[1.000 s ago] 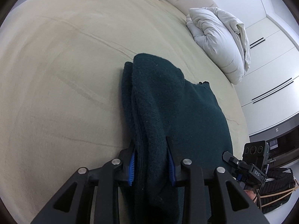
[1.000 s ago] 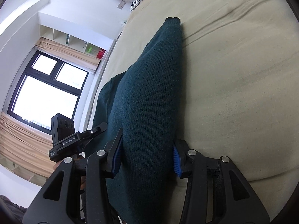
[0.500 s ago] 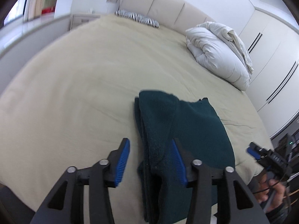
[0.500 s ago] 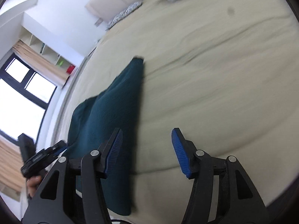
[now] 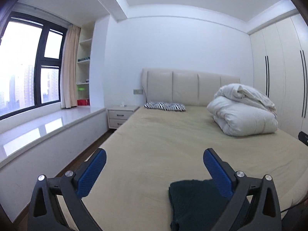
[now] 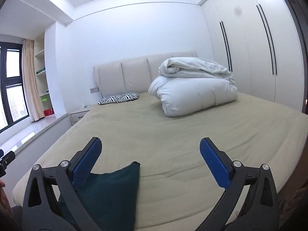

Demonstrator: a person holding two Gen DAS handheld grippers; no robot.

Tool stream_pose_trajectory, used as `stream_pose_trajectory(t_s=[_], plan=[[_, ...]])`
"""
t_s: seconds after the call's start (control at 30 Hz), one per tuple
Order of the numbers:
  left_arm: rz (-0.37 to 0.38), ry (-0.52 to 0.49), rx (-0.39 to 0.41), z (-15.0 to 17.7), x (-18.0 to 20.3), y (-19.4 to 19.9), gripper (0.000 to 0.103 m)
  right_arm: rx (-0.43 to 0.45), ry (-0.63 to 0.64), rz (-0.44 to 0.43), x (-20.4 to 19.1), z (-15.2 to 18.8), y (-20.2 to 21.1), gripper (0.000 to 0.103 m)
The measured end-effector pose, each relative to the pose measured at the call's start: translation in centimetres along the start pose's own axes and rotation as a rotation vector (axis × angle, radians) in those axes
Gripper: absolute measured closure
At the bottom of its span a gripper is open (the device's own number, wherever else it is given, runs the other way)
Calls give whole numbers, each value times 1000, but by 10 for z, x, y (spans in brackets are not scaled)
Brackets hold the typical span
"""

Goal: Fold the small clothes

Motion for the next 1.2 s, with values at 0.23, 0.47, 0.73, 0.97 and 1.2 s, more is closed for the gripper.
stream_pose_trajectory(t_s=[0.23, 0.47, 0.73, 0.97, 1.2], plan=[[-132, -42, 106, -34, -9, 31, 0, 32, 0, -82, -19, -35, 31, 0], [-138, -127, -66, -3, 4, 12, 0, 22, 42, -120, -50, -47, 58, 0], [-67, -135, -341, 55, 23, -18, 0, -43, 46, -139, -69, -27, 59, 0], [-2, -69, -580, 113, 27, -41, 0, -230, 84, -53, -62, 20, 25, 0], [19, -95, -665, 137, 35, -47, 0, -472, 52, -19, -50, 79, -15, 0]])
Point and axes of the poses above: each gripper's, at about its wrist camera, not at the fingertips, and y roughly against the way its jaws point, x to its right, z to its underside, the point moved 7 cm from there along -y, roughly the way its jaws point, and after that the axes turned 1 degree about -y, right-handed, at the moved point
